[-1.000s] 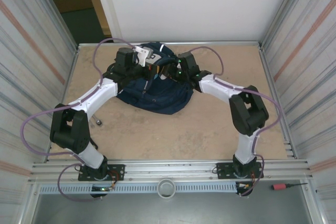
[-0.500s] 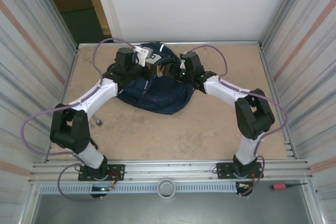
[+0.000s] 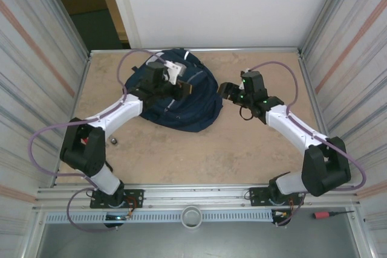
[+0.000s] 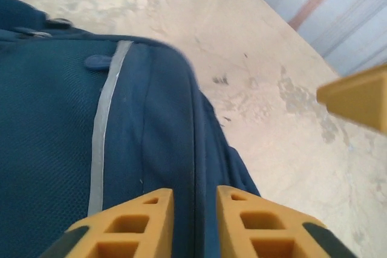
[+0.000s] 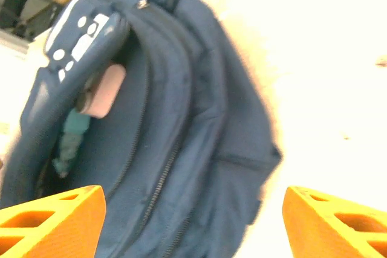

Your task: Pack the student bag

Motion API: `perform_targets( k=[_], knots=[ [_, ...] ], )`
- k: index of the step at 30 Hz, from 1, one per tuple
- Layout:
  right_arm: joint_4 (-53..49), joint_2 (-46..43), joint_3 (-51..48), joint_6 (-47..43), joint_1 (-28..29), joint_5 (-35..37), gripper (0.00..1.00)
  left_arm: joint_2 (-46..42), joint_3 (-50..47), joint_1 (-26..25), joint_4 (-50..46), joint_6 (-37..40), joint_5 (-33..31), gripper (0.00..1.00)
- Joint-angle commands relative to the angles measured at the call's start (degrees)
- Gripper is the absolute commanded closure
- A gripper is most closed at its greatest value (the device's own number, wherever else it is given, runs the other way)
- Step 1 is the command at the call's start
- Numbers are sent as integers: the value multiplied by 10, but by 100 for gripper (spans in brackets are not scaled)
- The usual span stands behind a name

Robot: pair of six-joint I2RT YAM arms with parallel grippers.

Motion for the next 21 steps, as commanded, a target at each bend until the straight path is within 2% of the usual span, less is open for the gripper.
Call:
perform_targets(
  k=[1, 4, 6, 9, 12, 16, 19, 21],
  knots=[
    [-25, -17, -13, -21, -11, 22, 23, 29, 14, -21, -29, 25, 0, 58],
    [-25, -20, -6, -32, -13, 25, 22, 31, 38, -24, -79, 51, 7, 46],
    [-21, -17, 6, -34, -14, 23, 22, 16, 32, -17, -75, 52, 10, 42],
    [20, 4, 23, -29, -7, -20, 24, -20, -5, 14, -27, 15, 39, 40],
    [25, 58, 70, -39, 28, -49, 28, -60, -56, 59, 25, -31, 45, 38],
    [-16, 145, 150, -64, 84, -34, 30, -91, -110, 121, 45, -71, 3, 34],
    [-23, 193, 174, -48, 95, -24, 31, -90, -129, 158, 37, -92, -4, 34],
    [-20, 214, 178, -36, 94, -21, 32, -79, -128, 166, 18, -90, -12, 33]
  ],
)
